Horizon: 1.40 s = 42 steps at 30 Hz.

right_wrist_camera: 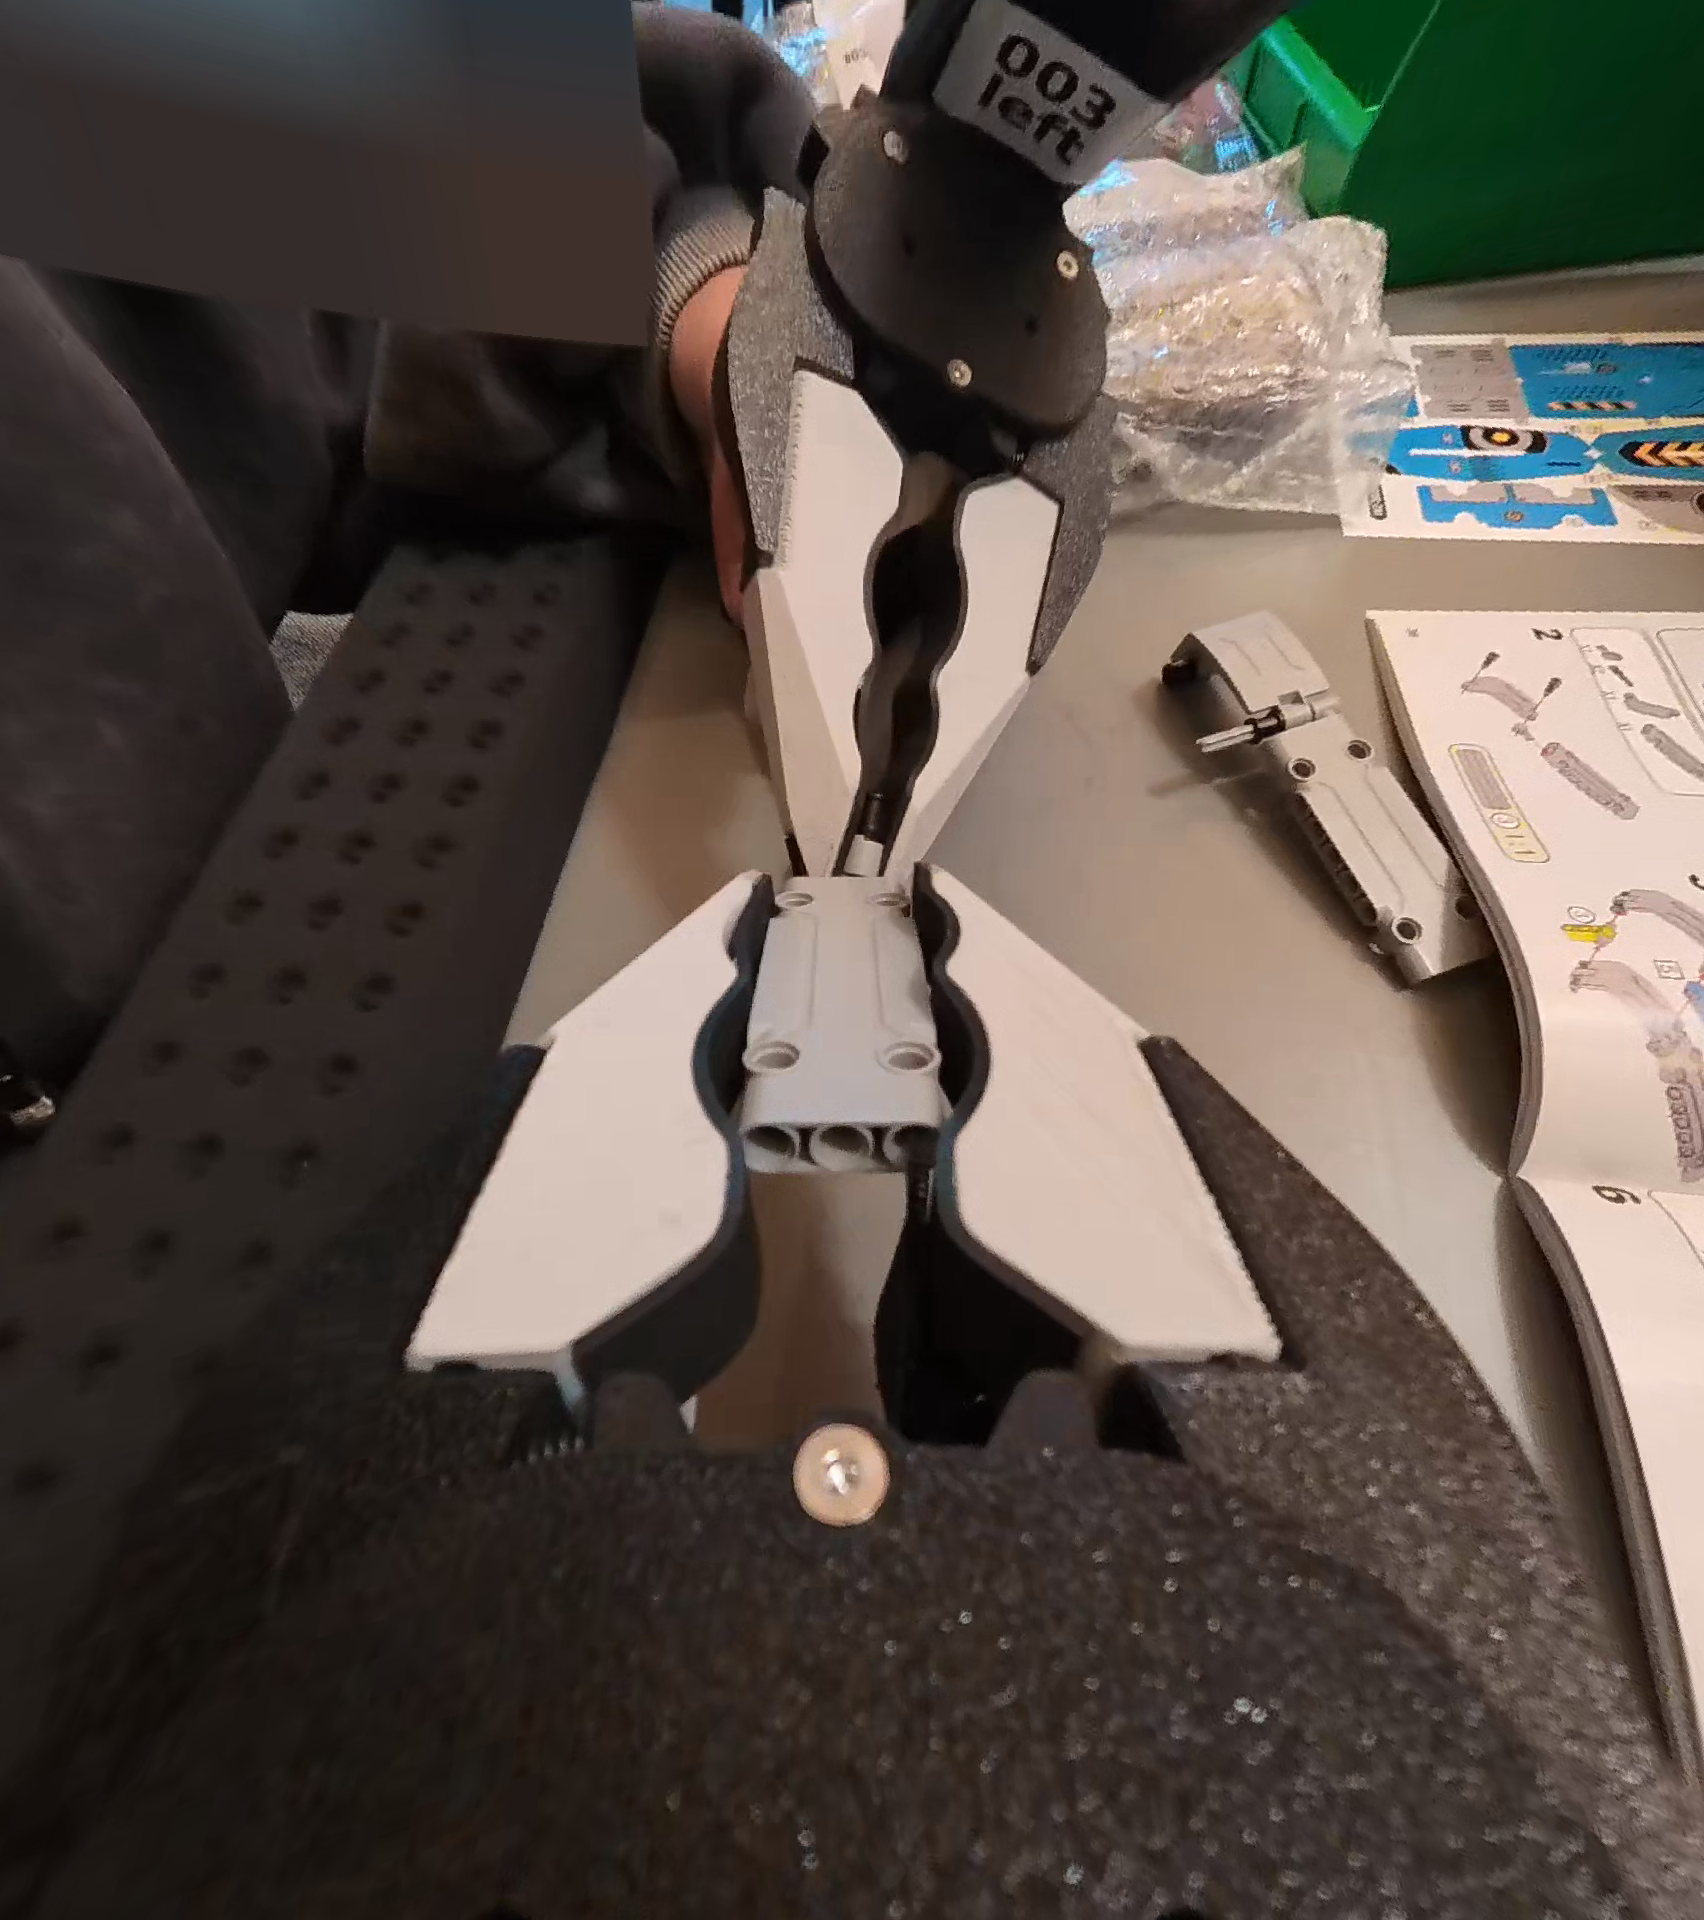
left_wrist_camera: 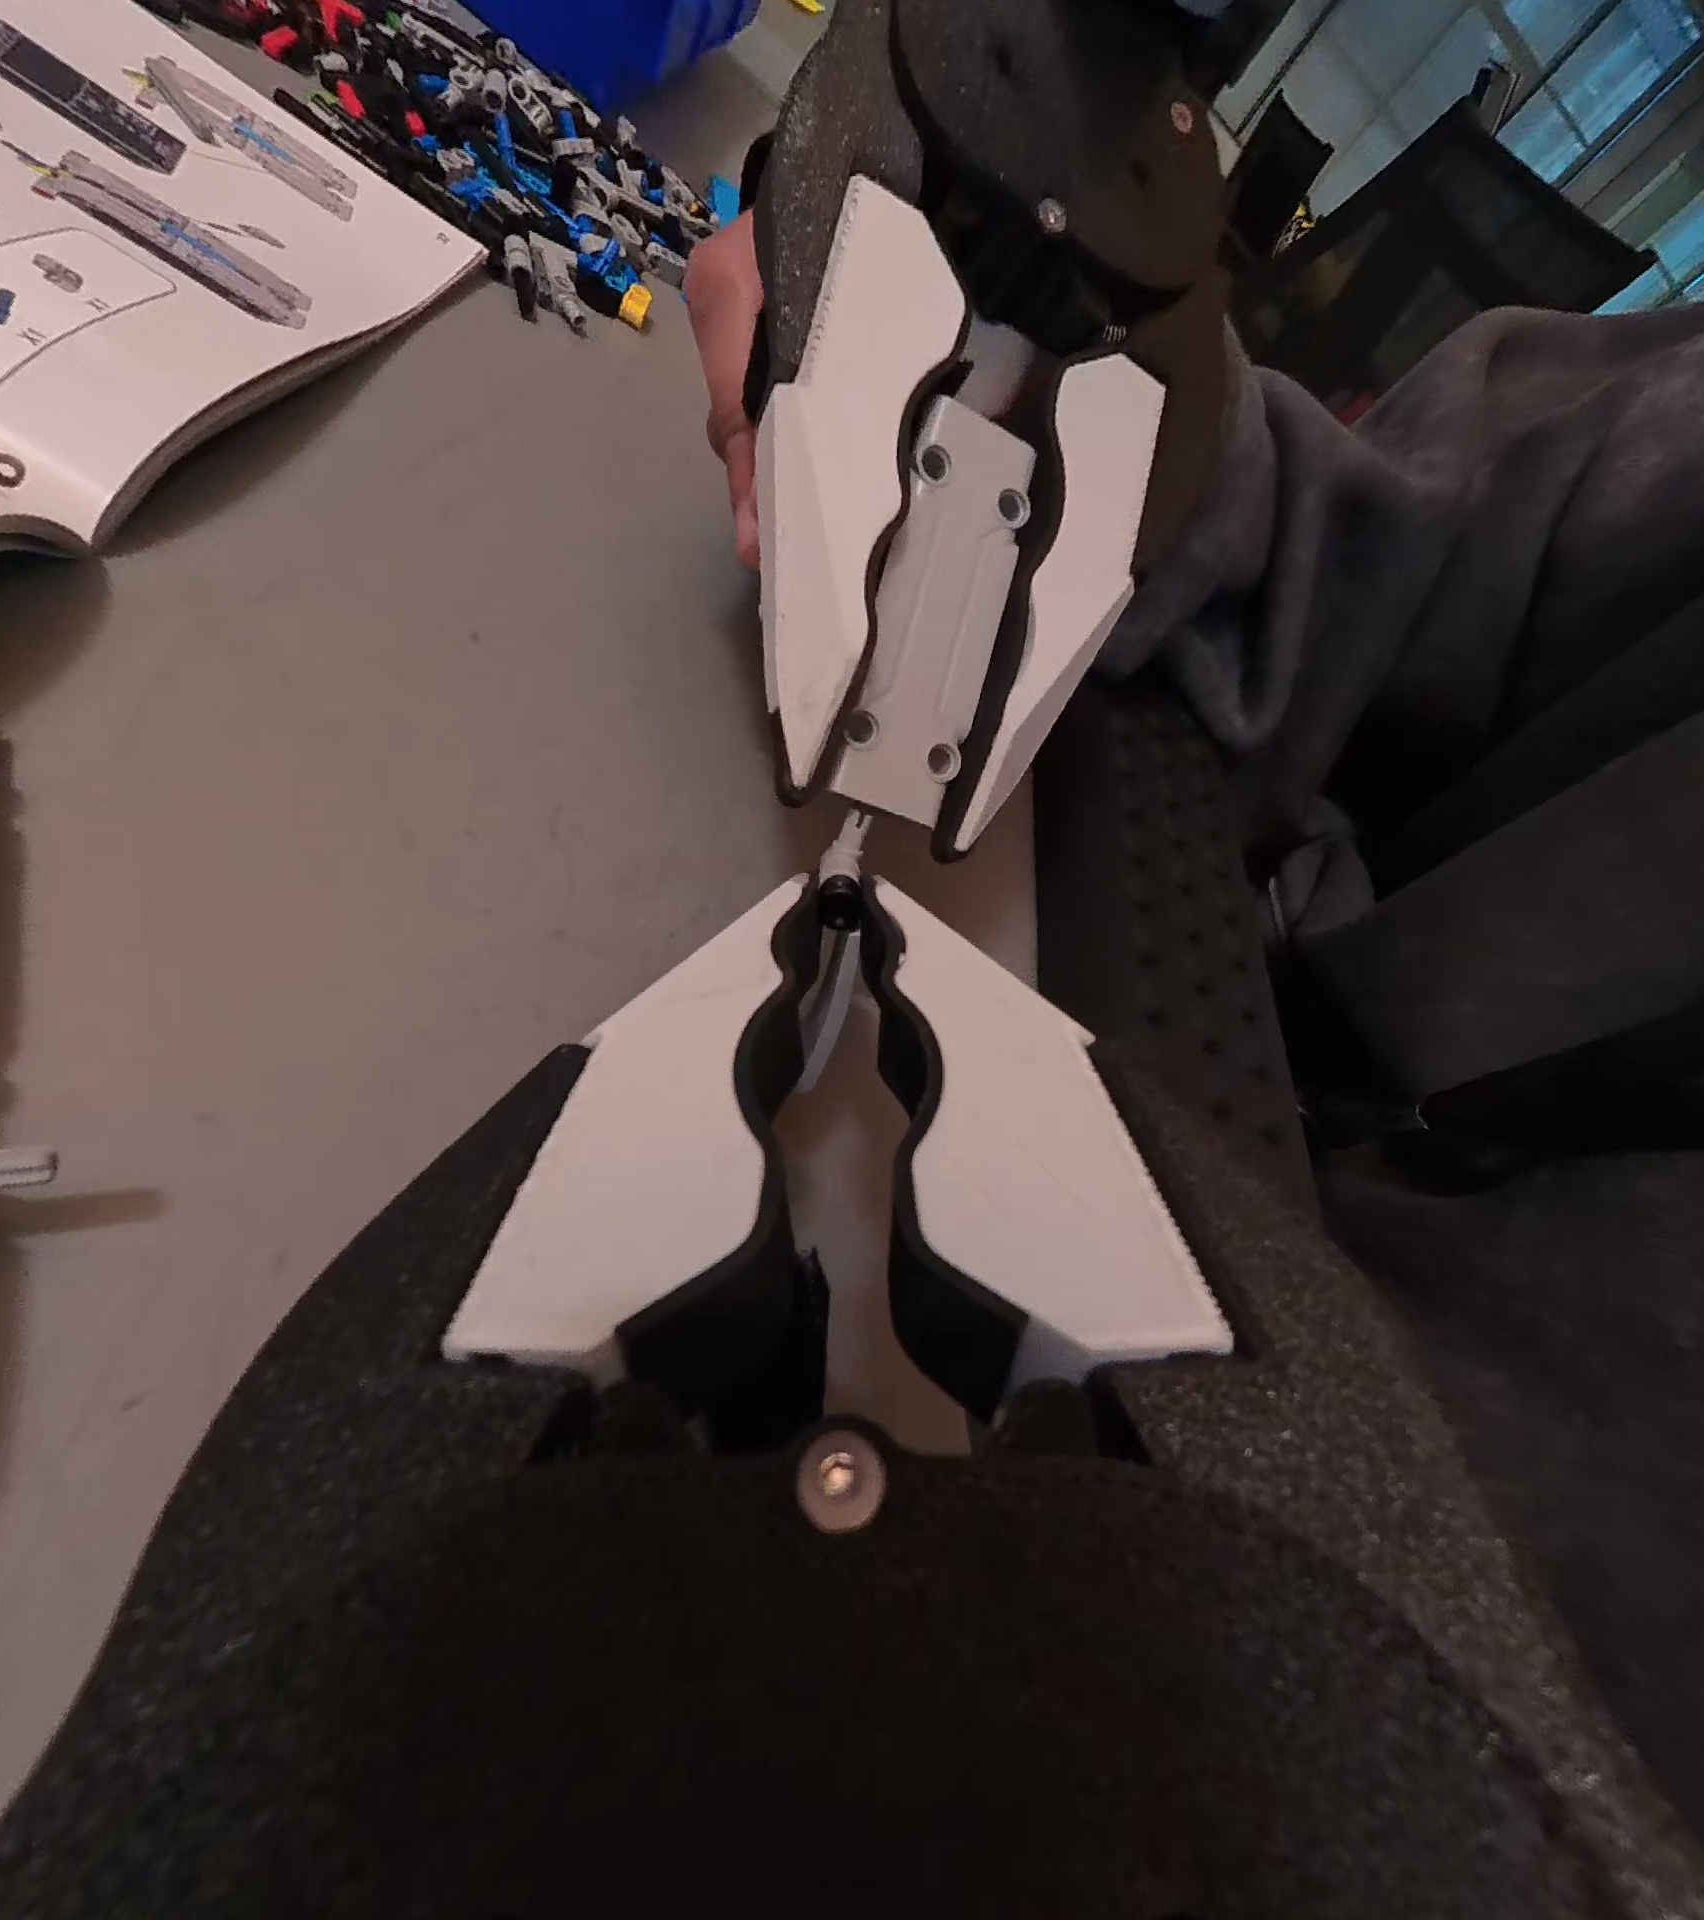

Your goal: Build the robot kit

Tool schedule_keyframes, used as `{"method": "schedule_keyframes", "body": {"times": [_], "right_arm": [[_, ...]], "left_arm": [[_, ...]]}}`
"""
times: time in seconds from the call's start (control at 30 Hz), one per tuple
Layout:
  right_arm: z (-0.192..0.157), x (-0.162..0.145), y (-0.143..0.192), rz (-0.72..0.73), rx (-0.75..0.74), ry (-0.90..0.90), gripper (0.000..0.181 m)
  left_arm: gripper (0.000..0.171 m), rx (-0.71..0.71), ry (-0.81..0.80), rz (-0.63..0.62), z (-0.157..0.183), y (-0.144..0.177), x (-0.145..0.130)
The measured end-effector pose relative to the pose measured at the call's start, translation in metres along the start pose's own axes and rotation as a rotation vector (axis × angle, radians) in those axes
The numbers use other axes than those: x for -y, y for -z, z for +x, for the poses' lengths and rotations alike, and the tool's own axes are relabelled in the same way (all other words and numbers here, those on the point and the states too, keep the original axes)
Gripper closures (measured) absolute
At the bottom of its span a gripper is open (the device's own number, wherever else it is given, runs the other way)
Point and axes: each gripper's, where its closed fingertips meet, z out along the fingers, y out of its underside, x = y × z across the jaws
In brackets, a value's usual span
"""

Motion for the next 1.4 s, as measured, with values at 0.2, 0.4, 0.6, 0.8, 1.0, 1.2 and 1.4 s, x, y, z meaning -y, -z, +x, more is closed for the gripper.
{"method": "schedule_keyframes", "body": {"times": [0.2,0.4,0.6,0.8,1.0,1.2,1.4], "right_arm": [[0.0,-0.004,-0.003,-0.001,0.014,0.009,0.156],[-0.002,-0.01,-0.004,-0.02,0.052,0.029,0.156],[-0.001,-0.015,-0.007,-0.052,0.047,0.029,0.156],[-0.007,-0.019,-0.014,-0.094,0.032,0.111,0.156],[0.003,-0.014,-0.013,-0.087,-0.078,0.202,0.156],[0.006,-0.012,-0.013,-0.083,-0.122,0.228,0.156],[0.01,-0.013,-0.015,-0.101,-0.164,0.266,0.156]], "left_arm": [[0.166,0.013,-0.04,-0.047,0.002,-0.003,-0.007],[0.166,0.008,-0.06,-0.072,0.006,-0.005,-0.012],[0.167,0.021,-0.051,-0.094,0.003,-0.007,-0.015],[0.168,0.031,-0.04,-0.115,0.0,-0.008,-0.018],[0.167,0.039,0.006,-0.082,-0.006,-0.003,-0.014],[0.168,0.036,0.022,-0.076,-0.007,-0.002,-0.013],[0.168,0.058,0.038,-0.067,-0.012,0.0,-0.012]]}}
